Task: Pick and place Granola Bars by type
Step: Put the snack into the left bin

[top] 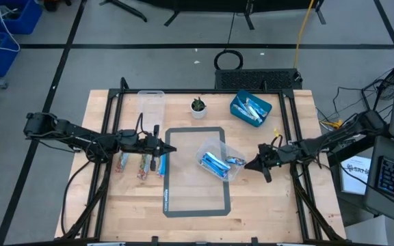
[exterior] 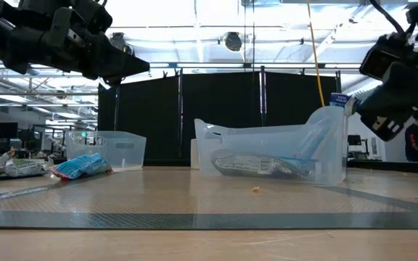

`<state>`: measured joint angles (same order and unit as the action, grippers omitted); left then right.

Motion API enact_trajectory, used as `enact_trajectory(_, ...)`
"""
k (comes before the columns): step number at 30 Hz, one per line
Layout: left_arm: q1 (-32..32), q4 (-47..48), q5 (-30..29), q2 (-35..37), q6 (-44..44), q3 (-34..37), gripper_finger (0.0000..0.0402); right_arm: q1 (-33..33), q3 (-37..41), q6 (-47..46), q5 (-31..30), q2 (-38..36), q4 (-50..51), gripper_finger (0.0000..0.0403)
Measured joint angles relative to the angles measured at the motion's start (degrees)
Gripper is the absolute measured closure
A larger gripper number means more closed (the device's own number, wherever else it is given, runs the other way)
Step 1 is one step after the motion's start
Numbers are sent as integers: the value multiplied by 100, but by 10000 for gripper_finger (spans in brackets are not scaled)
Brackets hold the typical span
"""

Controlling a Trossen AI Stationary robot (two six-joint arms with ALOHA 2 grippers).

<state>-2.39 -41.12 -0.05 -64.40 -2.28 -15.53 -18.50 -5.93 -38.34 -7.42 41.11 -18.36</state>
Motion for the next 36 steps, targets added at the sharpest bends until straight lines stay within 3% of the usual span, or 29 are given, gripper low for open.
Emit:
enact_trajectory(6,0,30,-2,0,0,0,398,12,-13,11,0,436,-432,403)
enact_trajectory(25,2,52,-2,0,-15,-2,394,654,-1053,1195,171,1861,-290,403)
enact_trajectory(33,6,33,-4,0,7,-2,394,762,-1407,1709,476,2219,-362,403)
enact_trajectory(36,6,33,-4,0,9,-2,395,767,-1417,2017,476,2018,-240,403)
